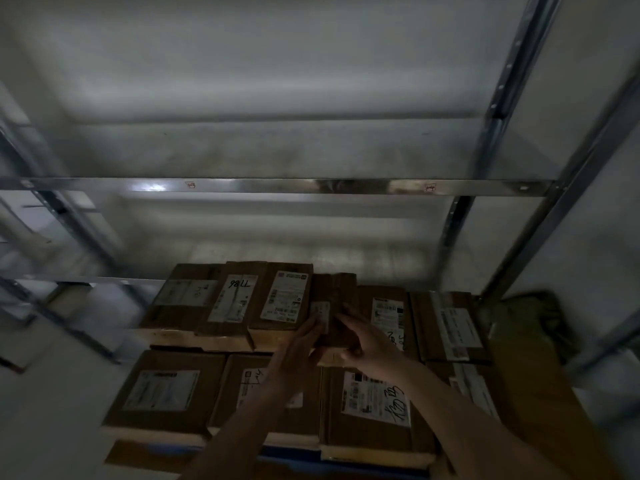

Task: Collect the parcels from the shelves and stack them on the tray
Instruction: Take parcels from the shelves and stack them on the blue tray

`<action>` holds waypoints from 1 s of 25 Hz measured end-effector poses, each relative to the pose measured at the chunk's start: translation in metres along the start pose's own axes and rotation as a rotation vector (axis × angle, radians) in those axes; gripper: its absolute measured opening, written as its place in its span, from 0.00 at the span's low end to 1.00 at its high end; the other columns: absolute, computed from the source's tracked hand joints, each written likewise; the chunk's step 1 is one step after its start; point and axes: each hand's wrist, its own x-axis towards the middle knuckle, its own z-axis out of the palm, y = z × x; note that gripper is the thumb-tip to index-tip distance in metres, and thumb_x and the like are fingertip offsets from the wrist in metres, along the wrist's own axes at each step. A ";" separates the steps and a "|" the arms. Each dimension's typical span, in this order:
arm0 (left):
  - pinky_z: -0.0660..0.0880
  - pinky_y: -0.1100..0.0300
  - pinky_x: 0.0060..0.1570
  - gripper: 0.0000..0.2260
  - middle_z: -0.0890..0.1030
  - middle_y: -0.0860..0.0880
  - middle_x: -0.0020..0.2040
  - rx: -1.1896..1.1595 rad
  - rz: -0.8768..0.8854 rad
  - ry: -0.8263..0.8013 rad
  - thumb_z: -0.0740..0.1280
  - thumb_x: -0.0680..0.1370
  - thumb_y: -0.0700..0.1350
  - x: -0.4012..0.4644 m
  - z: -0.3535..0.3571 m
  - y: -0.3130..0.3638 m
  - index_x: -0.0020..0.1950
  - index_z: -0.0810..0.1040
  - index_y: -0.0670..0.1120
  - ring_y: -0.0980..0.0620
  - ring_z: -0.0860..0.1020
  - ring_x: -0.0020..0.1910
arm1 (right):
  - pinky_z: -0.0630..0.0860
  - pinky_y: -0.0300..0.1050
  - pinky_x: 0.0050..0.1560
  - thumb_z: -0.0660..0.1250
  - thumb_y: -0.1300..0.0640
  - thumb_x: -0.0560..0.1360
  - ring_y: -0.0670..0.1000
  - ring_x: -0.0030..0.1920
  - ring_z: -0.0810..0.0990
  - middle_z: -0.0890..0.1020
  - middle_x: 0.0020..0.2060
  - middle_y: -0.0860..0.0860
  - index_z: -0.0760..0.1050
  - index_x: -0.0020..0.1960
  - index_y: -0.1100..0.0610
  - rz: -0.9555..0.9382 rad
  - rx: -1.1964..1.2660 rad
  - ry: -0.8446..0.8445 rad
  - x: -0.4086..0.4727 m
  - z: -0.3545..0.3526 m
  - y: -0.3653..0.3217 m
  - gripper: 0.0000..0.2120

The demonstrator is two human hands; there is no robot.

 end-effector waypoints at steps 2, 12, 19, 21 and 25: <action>0.65 0.53 0.72 0.25 0.60 0.53 0.78 0.006 0.006 -0.009 0.64 0.81 0.50 0.000 0.000 -0.001 0.77 0.63 0.53 0.52 0.64 0.75 | 0.58 0.49 0.75 0.69 0.52 0.77 0.51 0.79 0.56 0.47 0.80 0.40 0.53 0.81 0.45 -0.008 -0.006 0.003 0.001 0.000 0.000 0.38; 0.70 0.53 0.69 0.25 0.57 0.54 0.79 0.034 -0.017 -0.024 0.63 0.82 0.50 -0.001 -0.003 0.005 0.78 0.61 0.54 0.51 0.66 0.74 | 0.59 0.46 0.73 0.69 0.54 0.78 0.51 0.78 0.58 0.46 0.80 0.41 0.53 0.81 0.45 -0.007 -0.029 0.012 0.000 -0.001 -0.003 0.37; 0.68 0.55 0.70 0.24 0.60 0.54 0.78 0.036 0.052 0.025 0.64 0.81 0.49 -0.011 -0.020 0.013 0.76 0.63 0.54 0.50 0.66 0.73 | 0.69 0.57 0.72 0.71 0.53 0.76 0.53 0.76 0.63 0.54 0.80 0.43 0.54 0.79 0.40 0.022 -0.045 0.018 -0.016 -0.009 -0.004 0.38; 0.65 0.59 0.67 0.24 0.63 0.52 0.77 0.031 0.084 0.047 0.64 0.81 0.48 -0.017 -0.030 0.016 0.76 0.64 0.52 0.49 0.68 0.72 | 0.67 0.59 0.73 0.70 0.51 0.76 0.53 0.77 0.60 0.51 0.80 0.43 0.52 0.79 0.39 0.047 -0.065 0.045 -0.030 -0.016 -0.007 0.39; 0.72 0.63 0.59 0.19 0.67 0.51 0.74 0.020 0.144 0.071 0.62 0.82 0.48 -0.032 -0.053 0.031 0.73 0.67 0.49 0.52 0.75 0.64 | 0.63 0.47 0.72 0.68 0.51 0.78 0.51 0.78 0.60 0.50 0.80 0.44 0.51 0.80 0.42 0.077 -0.105 0.144 -0.072 -0.035 -0.022 0.37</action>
